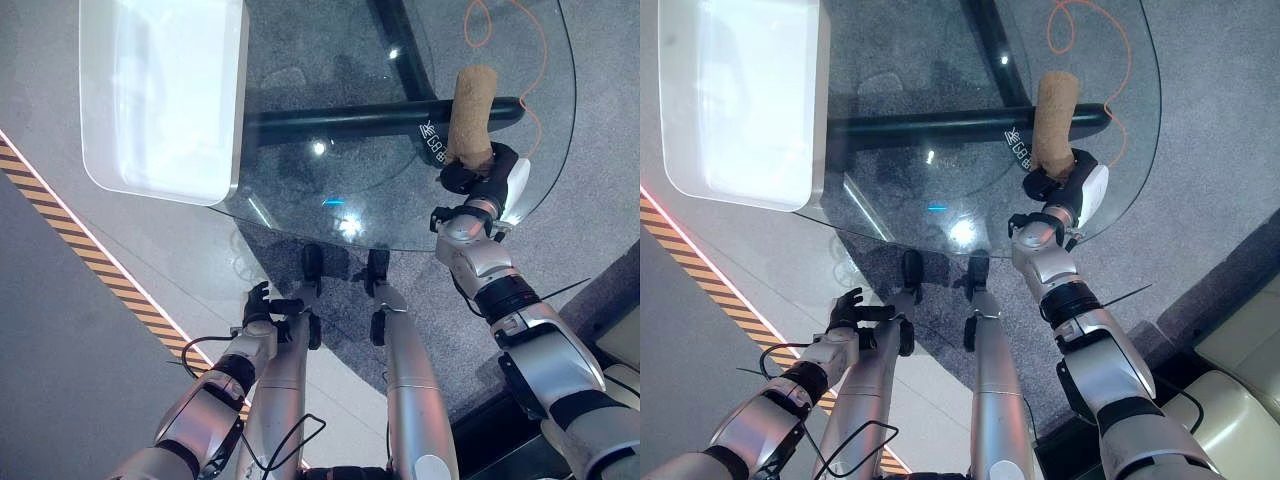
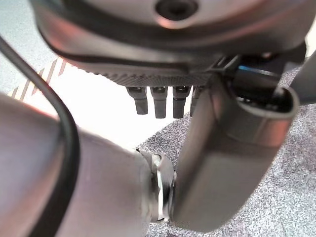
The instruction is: Wipe the table with a cloth and put it in the basket.
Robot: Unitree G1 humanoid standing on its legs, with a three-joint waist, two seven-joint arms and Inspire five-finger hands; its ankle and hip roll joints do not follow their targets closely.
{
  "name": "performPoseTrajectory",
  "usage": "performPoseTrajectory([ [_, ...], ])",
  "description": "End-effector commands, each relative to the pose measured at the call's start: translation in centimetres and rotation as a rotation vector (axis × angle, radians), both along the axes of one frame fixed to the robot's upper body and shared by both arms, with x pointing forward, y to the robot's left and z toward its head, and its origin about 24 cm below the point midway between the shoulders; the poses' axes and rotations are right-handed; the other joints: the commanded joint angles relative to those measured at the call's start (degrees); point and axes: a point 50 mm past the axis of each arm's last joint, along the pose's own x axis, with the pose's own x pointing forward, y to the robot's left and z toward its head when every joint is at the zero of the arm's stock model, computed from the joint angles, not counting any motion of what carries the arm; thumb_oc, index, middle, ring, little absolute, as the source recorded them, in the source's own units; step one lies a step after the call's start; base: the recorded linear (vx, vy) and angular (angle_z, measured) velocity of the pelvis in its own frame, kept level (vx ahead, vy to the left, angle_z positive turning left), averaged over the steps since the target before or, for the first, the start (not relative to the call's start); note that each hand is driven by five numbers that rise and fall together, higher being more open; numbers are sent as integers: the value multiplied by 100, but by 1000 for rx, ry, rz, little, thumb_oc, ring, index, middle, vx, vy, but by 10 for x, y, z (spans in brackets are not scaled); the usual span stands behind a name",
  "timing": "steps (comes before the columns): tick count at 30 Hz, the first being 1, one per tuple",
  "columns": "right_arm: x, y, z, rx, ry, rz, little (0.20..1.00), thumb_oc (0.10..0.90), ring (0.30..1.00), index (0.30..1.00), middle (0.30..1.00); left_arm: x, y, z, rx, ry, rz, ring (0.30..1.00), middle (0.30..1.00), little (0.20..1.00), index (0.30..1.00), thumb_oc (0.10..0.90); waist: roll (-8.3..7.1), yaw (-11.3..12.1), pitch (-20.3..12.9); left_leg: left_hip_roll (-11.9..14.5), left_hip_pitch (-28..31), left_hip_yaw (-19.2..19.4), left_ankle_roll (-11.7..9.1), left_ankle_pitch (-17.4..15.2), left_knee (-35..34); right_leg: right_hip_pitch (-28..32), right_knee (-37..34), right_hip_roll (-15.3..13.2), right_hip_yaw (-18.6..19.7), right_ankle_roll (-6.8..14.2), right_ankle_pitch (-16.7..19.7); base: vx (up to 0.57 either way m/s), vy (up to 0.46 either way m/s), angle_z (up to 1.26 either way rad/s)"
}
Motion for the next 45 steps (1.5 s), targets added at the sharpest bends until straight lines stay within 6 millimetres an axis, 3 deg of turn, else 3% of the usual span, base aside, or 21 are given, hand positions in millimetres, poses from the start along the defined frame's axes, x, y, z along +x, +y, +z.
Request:
performPoseTrajectory([
  [1, 0, -2, 49, 19, -224, 2, 200, 100, 300, 300, 300, -17, 0, -20, -40, 84, 67, 900, 900, 900, 900, 800, 257, 75, -104, -267, -53, -374, 122, -474, 384, -71, -85, 234, -111, 90, 205, 0, 0, 0],
  [5, 1, 5, 57, -29, -234, 69, 200, 100, 300, 300, 300, -16, 0, -18, -37, 81, 64, 900, 900, 900, 900, 800, 256, 83, -104, -277, -61, -383, 129, -468, 374, -80, -105, 233, -107, 94, 217, -3, 3, 3],
  [10, 2, 37, 64, -223, -207, 332, 200, 100, 300, 300, 300, -13, -6, -14, -46, 65, 49, 900, 900, 900, 900, 800, 282, 96, -104, -310, -57, -358, 140, -428, 314, -104, -124, 214, -132, 84, 209, -2, 2, 1],
  [18, -6, 78, 48, -380, -141, 619, 200, 100, 300, 300, 300, -14, -9, -13, -49, 53, 37, 900, 900, 900, 900, 800, 318, 130, -104, -340, -39, -320, 121, -375, 235, -93, -127, 168, -212, 77, 156, 0, 0, 0],
  [25, -14, 101, 40, -410, -133, 744, 200, 100, 300, 300, 300, -14, -9, -13, -46, 47, 27, 900, 900, 900, 900, 800, 349, 174, -104, -348, -42, -309, 111, -342, 195, -94, -122, 147, -277, 75, 126, 3, -3, 3],
  [37, -21, 117, 36, -444, -125, 821, 200, 100, 300, 300, 300, -15, -10, -13, -47, 49, 8, 900, 900, 900, 900, 800, 375, 213, -104, -346, -80, -301, 74, -324, 257, -131, -62, 129, -339, 50, 91, 7, -8, 3],
  [45, -16, 107, 39, -413, -129, 759, 200, 100, 300, 300, 300, -15, -9, -14, -41, 53, 10, 900, 900, 900, 900, 800, 386, 206, -104, -323, -141, -285, 67, -329, 318, -208, 1, 128, -337, 43, 94, 5, -6, 3],
])
